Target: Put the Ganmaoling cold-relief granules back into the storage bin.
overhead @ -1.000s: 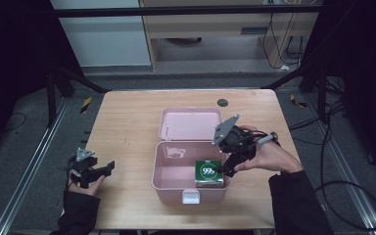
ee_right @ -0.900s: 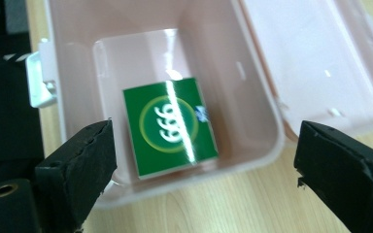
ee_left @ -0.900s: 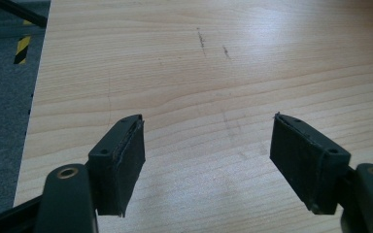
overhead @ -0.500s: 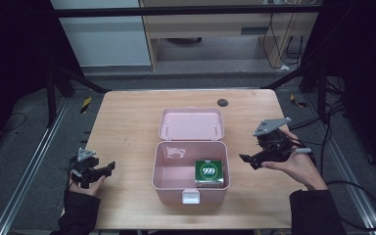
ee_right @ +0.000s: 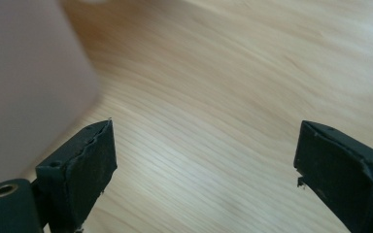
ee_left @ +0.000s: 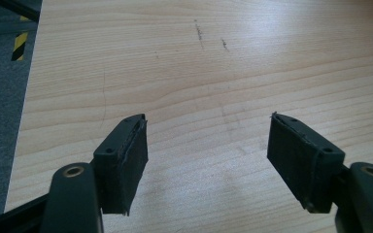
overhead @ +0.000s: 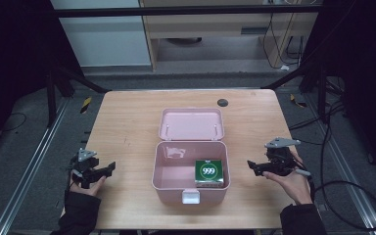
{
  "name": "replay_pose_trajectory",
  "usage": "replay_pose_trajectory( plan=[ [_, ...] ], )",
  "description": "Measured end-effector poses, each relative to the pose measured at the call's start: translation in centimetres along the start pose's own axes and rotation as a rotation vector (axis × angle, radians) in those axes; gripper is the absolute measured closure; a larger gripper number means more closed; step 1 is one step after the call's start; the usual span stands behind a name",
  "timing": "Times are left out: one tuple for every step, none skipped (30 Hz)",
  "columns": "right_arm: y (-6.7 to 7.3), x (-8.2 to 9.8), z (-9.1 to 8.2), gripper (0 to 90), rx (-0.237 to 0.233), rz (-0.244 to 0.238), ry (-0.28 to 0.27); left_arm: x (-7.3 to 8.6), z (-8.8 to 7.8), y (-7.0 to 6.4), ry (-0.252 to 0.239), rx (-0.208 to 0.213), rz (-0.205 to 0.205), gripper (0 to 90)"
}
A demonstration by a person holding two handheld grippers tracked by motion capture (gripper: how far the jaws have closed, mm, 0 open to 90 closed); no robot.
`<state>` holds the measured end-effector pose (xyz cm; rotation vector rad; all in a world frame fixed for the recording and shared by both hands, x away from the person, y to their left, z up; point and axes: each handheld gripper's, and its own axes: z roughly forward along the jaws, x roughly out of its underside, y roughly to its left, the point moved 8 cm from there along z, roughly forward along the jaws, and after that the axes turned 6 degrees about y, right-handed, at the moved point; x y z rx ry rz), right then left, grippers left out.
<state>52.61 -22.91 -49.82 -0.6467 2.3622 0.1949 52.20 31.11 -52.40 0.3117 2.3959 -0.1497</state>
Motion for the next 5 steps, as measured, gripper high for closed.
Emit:
replay_pose_trajectory(
  plan=[
    [-0.5, 0.5, 0.3, 7.8, 0.030, 0.012, 0.014, 0.1, 0.1, 0.0, 0.001, 0.000, 0.000, 29.7],
    [-1.0, 0.9, 0.6, 8.1, 0.049, 0.028, 0.010, 0.1, 0.1, 0.0, 0.001, -0.001, 0.004, 29.3],
    [-1.4, 1.3, 0.8, 8.2, 0.063, 0.049, 0.009, 0.1, 0.2, 0.0, 0.003, 0.001, 0.005, 29.0],
    [-1.8, 1.7, 1.0, 7.9, 0.074, 0.073, 0.008, 0.1, 0.3, -0.1, 0.006, 0.001, 0.008, 28.9],
    [-2.2, 2.0, 1.2, 7.8, 0.091, 0.092, 0.000, 0.1, 0.5, 0.0, 0.010, -0.003, 0.013, 28.4]
  ],
)
